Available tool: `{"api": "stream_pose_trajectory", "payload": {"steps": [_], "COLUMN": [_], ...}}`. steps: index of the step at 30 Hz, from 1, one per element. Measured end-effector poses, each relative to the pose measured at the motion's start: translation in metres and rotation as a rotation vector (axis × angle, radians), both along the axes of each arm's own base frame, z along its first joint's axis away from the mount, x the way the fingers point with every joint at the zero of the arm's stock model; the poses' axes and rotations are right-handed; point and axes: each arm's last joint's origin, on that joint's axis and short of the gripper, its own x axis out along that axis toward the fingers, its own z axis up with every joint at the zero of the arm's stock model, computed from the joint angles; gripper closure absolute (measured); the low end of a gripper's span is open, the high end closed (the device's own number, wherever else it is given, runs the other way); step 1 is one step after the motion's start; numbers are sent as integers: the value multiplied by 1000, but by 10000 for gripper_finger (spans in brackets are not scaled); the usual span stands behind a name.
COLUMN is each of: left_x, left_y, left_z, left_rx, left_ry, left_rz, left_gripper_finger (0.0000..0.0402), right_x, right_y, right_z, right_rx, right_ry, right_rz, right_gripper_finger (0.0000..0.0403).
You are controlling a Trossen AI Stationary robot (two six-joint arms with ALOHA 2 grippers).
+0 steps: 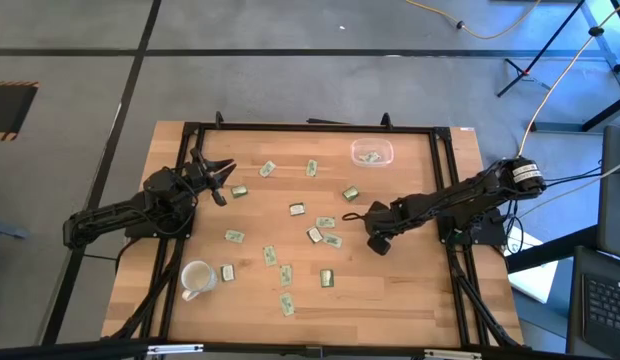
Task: Pick and place Stevia / Truvia into bins
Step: Put the dark green truvia packet into the transparent container
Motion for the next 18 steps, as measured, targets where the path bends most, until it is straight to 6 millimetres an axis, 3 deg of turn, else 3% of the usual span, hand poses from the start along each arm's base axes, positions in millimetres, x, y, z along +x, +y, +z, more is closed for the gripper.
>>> {"api": "stream_pose_trajectory", "payload": {"steps": [18], "left_x": [0], "left_y": [0], "left_z": [-3], "left_rx": [-9], "left_ry": [26], "left_rz": [0], "left_gripper_finger": [334], "right_x": [-1], "right_y": [0], "right_z": [1], "right_rx": [8], "right_ry": [5], "right_rz": [-76], "right_gripper_finger": [319]}}
